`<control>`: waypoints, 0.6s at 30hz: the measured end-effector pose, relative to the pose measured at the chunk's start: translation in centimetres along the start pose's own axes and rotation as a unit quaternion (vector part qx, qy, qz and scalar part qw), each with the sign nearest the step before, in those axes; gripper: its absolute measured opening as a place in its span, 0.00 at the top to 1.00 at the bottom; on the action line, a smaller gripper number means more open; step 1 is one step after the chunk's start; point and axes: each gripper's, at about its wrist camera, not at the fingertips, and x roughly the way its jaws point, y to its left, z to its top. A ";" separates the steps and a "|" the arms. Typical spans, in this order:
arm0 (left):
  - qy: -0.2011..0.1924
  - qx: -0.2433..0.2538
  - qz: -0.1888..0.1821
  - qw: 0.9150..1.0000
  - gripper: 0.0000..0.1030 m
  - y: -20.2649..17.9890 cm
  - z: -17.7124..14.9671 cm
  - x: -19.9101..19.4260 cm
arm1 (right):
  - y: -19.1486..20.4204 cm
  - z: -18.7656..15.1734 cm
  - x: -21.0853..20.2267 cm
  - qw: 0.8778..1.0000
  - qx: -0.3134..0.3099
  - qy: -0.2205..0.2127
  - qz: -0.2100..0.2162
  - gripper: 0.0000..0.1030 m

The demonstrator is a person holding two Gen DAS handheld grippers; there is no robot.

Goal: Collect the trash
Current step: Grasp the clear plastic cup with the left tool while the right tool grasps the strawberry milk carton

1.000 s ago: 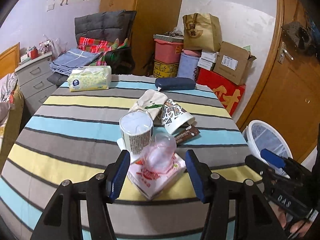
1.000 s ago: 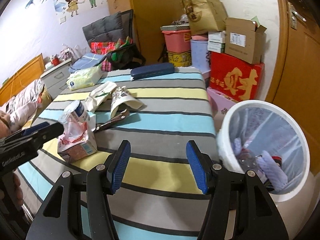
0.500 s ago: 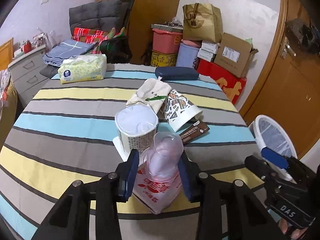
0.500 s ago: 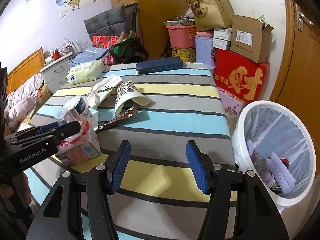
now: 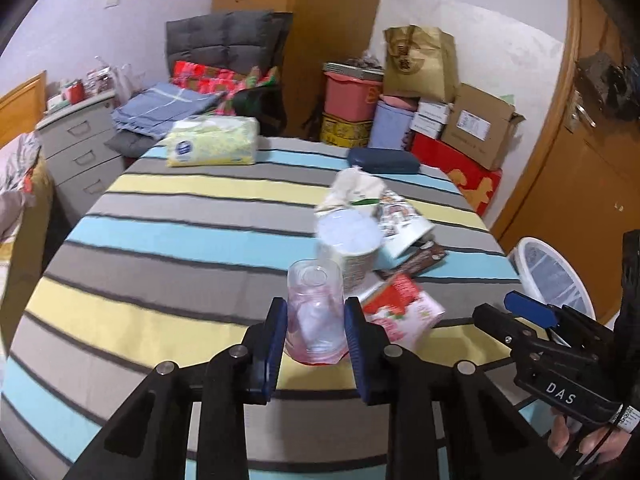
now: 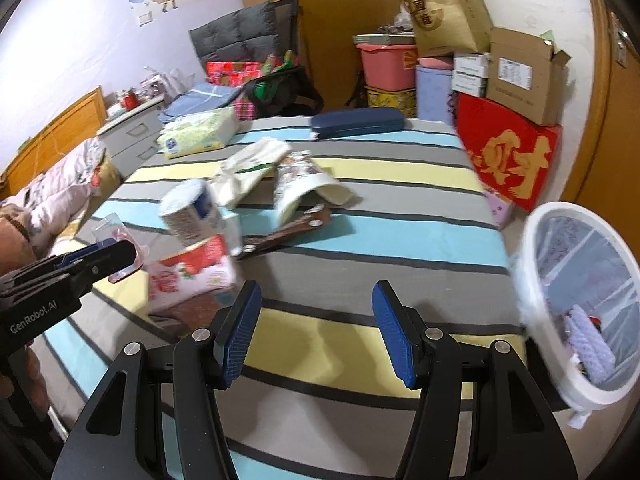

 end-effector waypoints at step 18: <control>0.005 -0.046 0.018 0.999 0.71 5.7 -1.8 -1.5 | 8.4 -1.5 2.5 0.998 -0.057 0.027 0.016 0.37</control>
